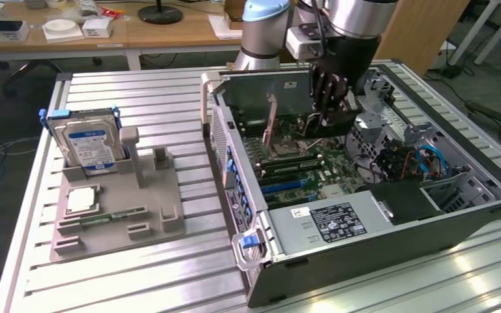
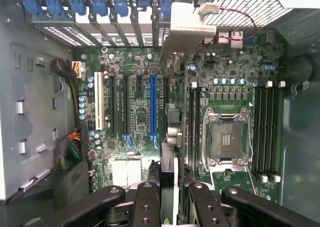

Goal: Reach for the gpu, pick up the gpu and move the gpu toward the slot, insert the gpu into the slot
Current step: 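Insert the gpu into the slot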

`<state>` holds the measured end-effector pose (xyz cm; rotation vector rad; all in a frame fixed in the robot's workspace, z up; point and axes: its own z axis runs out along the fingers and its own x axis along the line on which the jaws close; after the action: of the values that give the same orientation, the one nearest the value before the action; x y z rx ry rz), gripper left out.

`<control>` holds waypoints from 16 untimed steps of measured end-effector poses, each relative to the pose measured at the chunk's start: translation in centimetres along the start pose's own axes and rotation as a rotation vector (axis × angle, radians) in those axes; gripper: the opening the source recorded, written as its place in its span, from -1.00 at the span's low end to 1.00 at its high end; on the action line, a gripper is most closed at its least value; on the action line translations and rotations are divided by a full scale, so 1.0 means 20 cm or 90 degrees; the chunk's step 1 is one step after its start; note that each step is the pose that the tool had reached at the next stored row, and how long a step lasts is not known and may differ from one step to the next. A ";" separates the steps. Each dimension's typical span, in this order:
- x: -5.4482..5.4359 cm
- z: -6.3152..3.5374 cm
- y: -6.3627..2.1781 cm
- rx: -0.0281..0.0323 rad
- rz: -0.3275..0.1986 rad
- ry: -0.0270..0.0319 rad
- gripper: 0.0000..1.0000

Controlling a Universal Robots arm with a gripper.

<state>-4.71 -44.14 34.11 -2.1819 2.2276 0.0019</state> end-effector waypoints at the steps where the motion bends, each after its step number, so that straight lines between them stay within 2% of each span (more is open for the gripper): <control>1: 0.00 0.007 0.001 0.0005 0.000 0.0000 -0.47; 2: 0.00 0.013 0.002 0.0012 0.000 0.0000 -0.47; 5: 0.00 0.028 0.007 0.0082 -0.001 -0.0001 -0.47; 6: 0.00 0.032 0.010 0.0093 -0.001 -0.0002 -0.47; 16: 0.02 0.111 0.034 0.0078 -0.019 -0.0007 -0.47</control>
<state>-5.36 -44.45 31.87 -2.2089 2.1875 -0.0111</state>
